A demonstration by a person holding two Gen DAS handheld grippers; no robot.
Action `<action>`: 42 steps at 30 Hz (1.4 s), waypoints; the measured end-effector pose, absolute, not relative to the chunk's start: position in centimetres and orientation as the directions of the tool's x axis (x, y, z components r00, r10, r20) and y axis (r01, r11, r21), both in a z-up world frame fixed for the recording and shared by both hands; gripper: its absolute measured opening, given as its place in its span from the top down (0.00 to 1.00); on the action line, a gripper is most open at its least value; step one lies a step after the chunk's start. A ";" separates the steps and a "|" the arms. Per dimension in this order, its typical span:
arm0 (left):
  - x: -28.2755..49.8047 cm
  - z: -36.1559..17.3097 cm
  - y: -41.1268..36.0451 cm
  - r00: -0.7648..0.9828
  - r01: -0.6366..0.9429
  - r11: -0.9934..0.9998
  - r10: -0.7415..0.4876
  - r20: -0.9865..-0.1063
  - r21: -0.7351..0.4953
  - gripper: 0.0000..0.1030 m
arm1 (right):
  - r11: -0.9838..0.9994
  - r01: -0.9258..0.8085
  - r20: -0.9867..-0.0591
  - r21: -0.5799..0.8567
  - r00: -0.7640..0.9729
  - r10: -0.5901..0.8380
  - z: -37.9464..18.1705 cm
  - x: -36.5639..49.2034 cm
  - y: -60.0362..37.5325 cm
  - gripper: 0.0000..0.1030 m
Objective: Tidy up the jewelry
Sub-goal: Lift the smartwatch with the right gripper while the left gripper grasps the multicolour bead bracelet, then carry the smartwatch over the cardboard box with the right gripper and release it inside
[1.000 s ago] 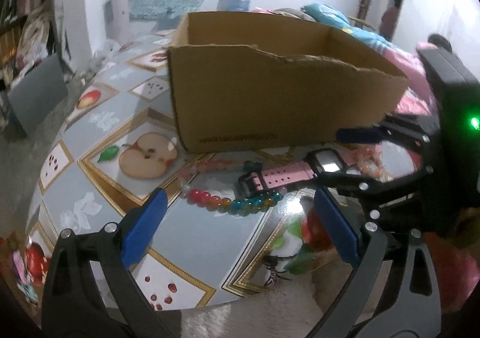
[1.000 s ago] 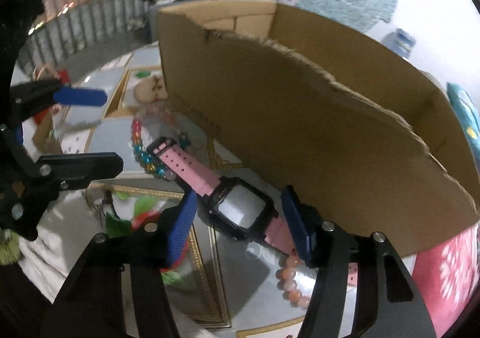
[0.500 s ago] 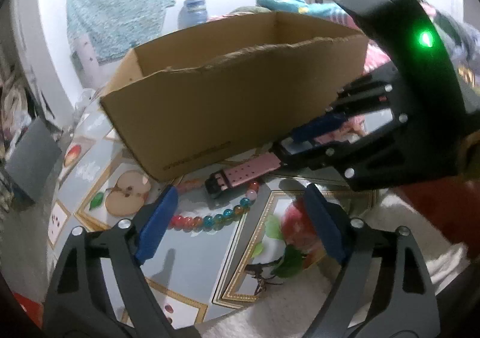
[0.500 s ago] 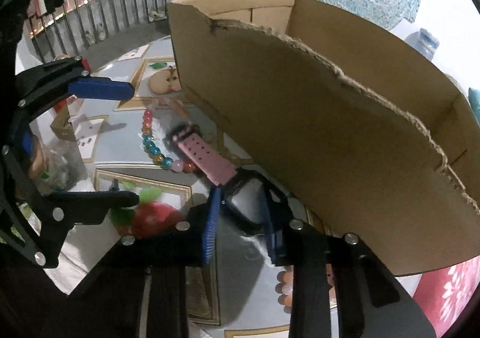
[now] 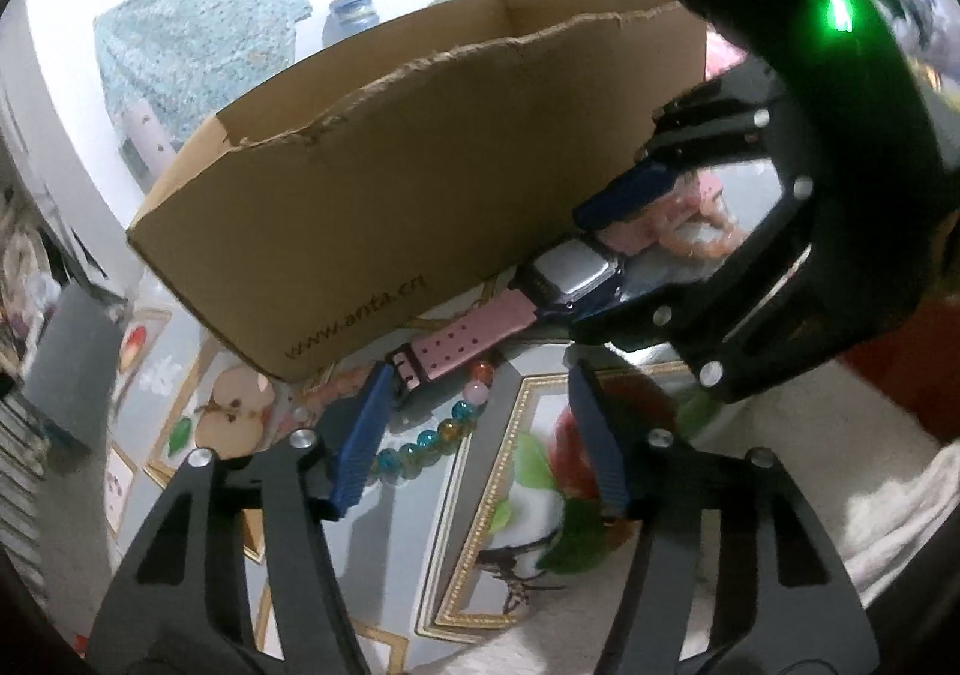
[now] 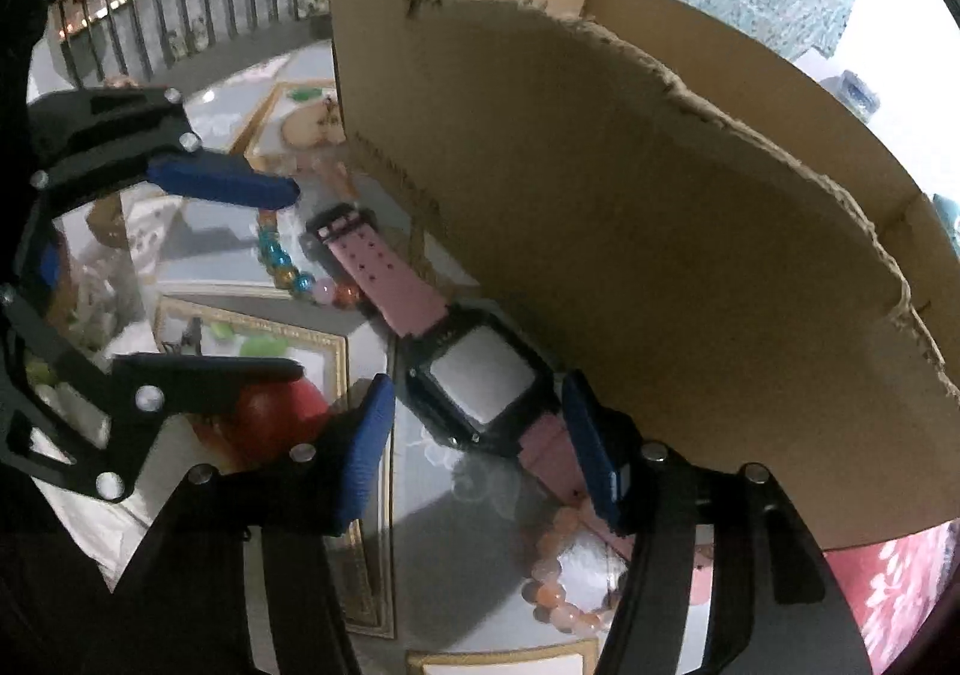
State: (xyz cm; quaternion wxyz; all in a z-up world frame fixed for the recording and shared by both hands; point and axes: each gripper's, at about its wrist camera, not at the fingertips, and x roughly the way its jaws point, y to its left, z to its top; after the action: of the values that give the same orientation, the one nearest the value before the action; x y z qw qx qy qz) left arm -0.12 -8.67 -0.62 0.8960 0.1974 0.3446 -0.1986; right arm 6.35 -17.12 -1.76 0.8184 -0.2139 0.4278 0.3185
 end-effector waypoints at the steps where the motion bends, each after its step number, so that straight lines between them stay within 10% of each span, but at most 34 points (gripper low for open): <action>1: -0.2 -0.8 -8.9 0.686 0.496 0.835 -0.209 -0.696 0.238 0.47 | 0.708 -0.703 -0.835 -0.068 0.428 0.345 -1.7 6.5 -17.3 0.47; 14: 1.1 -1.7 -10.7 0.691 0.551 0.746 -0.157 -0.706 0.374 0.55 | 0.696 -0.706 -0.805 0.133 0.333 0.491 -1.2 7.6 -20.7 0.50; 26: 1.4 -1.8 -12.2 0.690 0.534 0.749 -0.118 -0.714 0.392 0.88 | 0.681 -0.692 -0.760 0.238 0.305 0.574 -0.7 7.8 -23.2 0.50; 42: 4.2 0.2 -10.3 0.607 0.537 0.826 -0.238 -0.758 0.170 0.96 | 0.819 -0.564 -0.754 -0.101 0.580 0.307 0.5 2.5 -23.9 0.67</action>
State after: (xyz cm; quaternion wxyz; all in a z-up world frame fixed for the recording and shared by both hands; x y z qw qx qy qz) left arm 4.20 -10.33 0.17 0.8750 0.1945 0.3840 -0.2215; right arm 2.47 -23.90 0.52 0.8729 -0.1674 0.3843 0.2495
